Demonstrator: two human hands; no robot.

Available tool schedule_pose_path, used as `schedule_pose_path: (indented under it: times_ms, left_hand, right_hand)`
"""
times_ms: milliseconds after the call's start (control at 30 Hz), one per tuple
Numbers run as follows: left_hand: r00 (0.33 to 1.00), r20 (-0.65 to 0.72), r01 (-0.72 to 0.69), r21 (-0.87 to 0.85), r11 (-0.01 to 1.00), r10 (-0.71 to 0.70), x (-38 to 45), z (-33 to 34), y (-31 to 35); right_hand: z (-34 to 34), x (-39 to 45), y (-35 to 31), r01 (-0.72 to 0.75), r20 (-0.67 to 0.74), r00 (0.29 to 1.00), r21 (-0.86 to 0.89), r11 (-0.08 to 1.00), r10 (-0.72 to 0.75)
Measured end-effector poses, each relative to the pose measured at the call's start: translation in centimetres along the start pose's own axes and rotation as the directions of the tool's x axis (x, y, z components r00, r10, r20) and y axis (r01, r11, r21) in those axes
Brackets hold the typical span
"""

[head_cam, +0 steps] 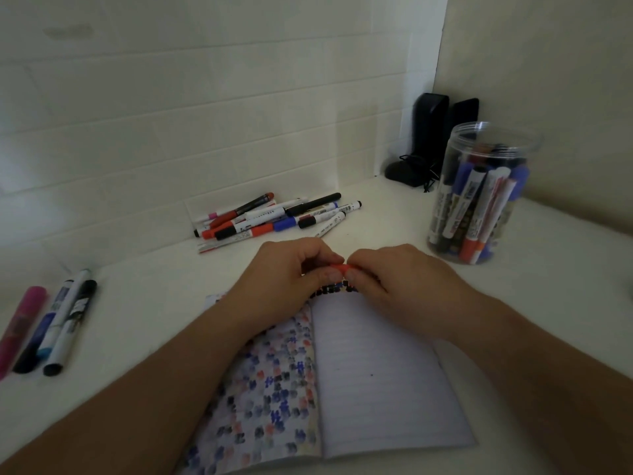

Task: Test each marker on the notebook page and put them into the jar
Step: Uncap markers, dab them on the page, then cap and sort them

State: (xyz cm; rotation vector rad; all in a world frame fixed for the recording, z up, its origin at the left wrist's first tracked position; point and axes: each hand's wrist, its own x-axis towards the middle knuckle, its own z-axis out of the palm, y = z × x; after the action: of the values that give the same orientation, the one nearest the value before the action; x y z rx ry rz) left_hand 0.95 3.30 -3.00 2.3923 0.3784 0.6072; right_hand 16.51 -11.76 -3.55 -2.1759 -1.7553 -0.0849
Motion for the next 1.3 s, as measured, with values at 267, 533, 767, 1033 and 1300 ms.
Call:
schedule_pose_path:
  times_ms: [267,533,767,1033,1300]
  left_hand:
    - [0.997,0.076,-0.018,-0.022,1.0,0.02,-0.1,-0.2,-0.8]
    - [0.995,0.091,-0.026,-0.022,0.999,0.028,0.0,-0.2,-1.1]
    - [0.997,0.07,-0.021,0.021,1.0,0.02,0.1,-0.2,-1.1]
    - [0.998,0.033,-0.047,0.072,0.996,0.044,-0.1,-0.5,-0.9]
    - [0.974,0.224,-0.057,0.173,0.983,0.017,0.1,-0.1,-1.0]
  right_hand:
    - [0.3,-0.4,0.3,0.05,0.038,0.998,-0.034,0.998,-0.049]
    - [0.3,-0.4,0.3,0.065,0.035,0.997,-0.075,0.995,-0.063]
    - [-0.4,-0.4,-0.2,0.005,0.075,0.997,-0.123,0.992,0.004]
    - [-4.7,-1.7,1.9,-0.37,0.149,0.906,0.733,0.571,0.397]
    - [-3.8,-1.8,3.2,-0.19,0.181,0.958,0.982,0.019,0.222]
